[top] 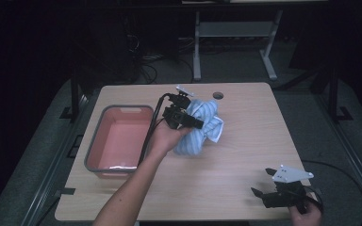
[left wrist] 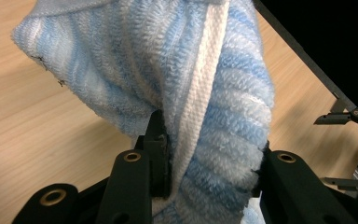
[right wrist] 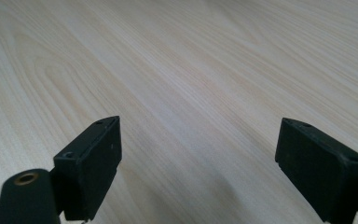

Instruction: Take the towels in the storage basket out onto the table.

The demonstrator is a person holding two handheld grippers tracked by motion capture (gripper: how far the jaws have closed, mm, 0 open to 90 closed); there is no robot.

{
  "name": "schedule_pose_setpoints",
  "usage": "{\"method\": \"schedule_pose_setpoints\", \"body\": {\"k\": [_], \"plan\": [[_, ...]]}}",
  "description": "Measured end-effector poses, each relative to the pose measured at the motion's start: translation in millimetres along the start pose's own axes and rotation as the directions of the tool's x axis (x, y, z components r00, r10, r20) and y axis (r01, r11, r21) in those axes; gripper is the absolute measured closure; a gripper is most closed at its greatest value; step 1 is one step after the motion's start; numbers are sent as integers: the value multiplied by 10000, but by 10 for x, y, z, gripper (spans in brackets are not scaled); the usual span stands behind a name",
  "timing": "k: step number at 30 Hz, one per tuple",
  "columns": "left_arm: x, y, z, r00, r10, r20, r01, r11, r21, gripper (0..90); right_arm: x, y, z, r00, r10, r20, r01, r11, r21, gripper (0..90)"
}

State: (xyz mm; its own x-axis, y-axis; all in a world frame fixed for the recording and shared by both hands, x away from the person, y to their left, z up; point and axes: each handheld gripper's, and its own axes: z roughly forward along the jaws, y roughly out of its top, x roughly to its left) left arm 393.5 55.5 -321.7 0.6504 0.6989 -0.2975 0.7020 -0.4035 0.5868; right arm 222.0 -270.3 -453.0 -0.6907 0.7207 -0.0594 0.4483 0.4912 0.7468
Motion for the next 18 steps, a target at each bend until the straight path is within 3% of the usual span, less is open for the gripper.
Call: {"method": "schedule_pose_setpoints", "body": {"k": [9,18], "plan": [[-73,5,282,9997,219,54,-221,9989,422,638,-8,-3,-5,10000,24,-22,-24,10000,-90,138],[-82,-32,548,10000,23,39,-26,9977,670,636,-8,1,-2,10000,-8,-45,7,9999,-130,138]]}}
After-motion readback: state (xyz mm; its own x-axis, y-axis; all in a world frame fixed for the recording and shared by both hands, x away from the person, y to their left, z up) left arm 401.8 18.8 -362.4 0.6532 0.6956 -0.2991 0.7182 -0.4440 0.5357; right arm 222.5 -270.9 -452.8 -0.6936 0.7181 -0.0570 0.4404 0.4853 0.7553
